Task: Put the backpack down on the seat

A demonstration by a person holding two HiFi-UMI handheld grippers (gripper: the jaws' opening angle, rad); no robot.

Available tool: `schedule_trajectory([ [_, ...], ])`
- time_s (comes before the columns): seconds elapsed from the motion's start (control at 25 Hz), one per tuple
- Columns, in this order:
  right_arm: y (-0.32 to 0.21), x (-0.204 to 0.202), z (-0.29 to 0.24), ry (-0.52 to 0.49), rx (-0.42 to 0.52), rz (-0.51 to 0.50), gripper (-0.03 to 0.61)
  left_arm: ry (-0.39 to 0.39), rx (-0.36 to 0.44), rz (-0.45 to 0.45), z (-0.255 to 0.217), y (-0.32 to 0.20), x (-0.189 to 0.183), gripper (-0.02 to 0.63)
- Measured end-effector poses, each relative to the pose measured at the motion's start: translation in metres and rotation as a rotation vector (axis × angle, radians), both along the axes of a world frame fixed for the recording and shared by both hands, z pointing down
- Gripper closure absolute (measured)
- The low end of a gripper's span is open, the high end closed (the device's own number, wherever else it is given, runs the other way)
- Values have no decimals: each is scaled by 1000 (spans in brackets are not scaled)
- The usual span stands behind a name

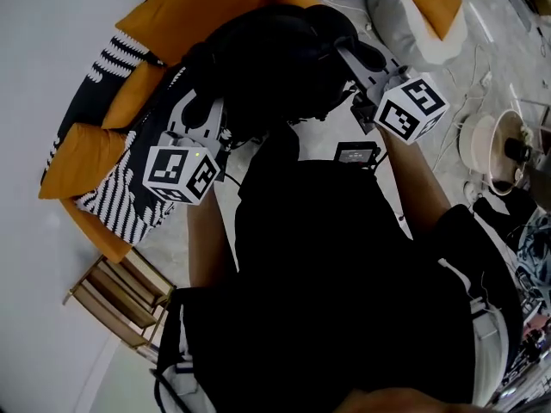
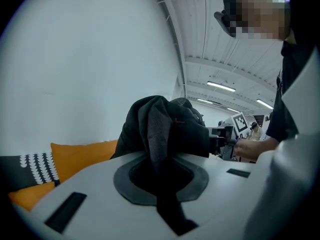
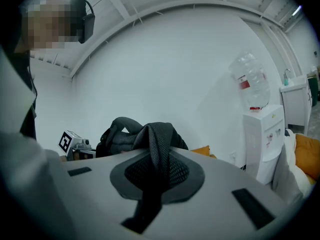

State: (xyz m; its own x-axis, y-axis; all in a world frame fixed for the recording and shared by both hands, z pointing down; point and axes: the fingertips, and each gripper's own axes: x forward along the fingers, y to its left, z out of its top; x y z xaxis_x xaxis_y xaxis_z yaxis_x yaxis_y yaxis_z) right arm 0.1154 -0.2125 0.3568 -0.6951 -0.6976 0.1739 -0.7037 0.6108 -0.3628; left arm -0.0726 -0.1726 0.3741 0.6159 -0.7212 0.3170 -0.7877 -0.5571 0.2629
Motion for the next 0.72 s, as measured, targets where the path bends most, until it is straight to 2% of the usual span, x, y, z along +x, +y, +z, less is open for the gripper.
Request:
schedule_trajectory([
  [0.4, -86, -30, 47, 29, -79, -172, 531, 11, -89, -68, 47, -60, -22, 577],
  [0.6, -122, -50, 75, 21, -110, -261, 531, 1, -129, -150, 75, -80, -35, 577],
  [0.72, -133, -53, 97, 10, -161, -303, 531, -10, -169, -191, 92, -89, -36, 577],
])
